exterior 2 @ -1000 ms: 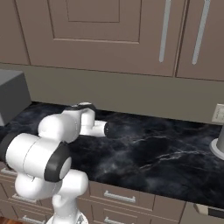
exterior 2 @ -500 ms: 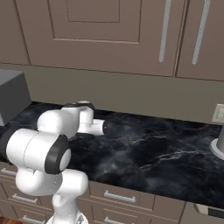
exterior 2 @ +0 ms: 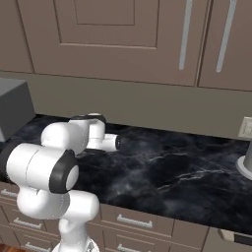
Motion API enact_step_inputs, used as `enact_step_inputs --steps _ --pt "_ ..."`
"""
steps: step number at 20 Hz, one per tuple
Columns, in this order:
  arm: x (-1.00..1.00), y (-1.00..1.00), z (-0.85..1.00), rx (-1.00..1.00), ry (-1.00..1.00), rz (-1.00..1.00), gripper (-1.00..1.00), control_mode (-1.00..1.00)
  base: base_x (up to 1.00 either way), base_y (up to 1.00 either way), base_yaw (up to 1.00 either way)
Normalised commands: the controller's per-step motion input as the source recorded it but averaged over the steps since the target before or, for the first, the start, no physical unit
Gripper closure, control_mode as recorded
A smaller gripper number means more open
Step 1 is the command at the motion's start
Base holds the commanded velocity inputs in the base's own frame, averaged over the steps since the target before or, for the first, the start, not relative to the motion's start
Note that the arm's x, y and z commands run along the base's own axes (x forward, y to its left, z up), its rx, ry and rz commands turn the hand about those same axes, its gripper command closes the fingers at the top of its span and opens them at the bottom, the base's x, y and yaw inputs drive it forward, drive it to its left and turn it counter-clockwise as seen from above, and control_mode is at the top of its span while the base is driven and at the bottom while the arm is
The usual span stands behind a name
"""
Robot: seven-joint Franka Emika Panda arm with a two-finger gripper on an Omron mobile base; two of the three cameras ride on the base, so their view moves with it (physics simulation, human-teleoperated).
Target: Take the bottled waters from the counter and place them in the freezer to freeze. Close the freezer door after placing the bottles.
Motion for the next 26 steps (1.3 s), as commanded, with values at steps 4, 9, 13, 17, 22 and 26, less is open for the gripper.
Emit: enact_step_inputs --steps 4,9,13,17,22,26 --pt "0.08 0.00 0.00 0.00 0.00 0.00 -1.00 -1.00 0.00 0.00 0.00" --pt "0.01 0.00 -0.03 0.00 0.03 0.00 -1.00 -1.00 0.00 0.00 0.00" --pt "0.03 0.00 -0.02 0.00 0.04 0.00 -1.00 -1.00 0.00 0.00 0.00" --pt "0.13 0.02 0.00 0.00 0.05 0.00 -1.00 -1.00 0.00 0.00 0.00" --pt "0.07 0.05 -0.05 0.00 0.08 0.01 -1.00 -1.00 0.00 0.00 0.00" --pt "0.00 0.04 -0.06 0.00 0.06 0.03 -1.00 -1.00 0.00 0.00 0.00"
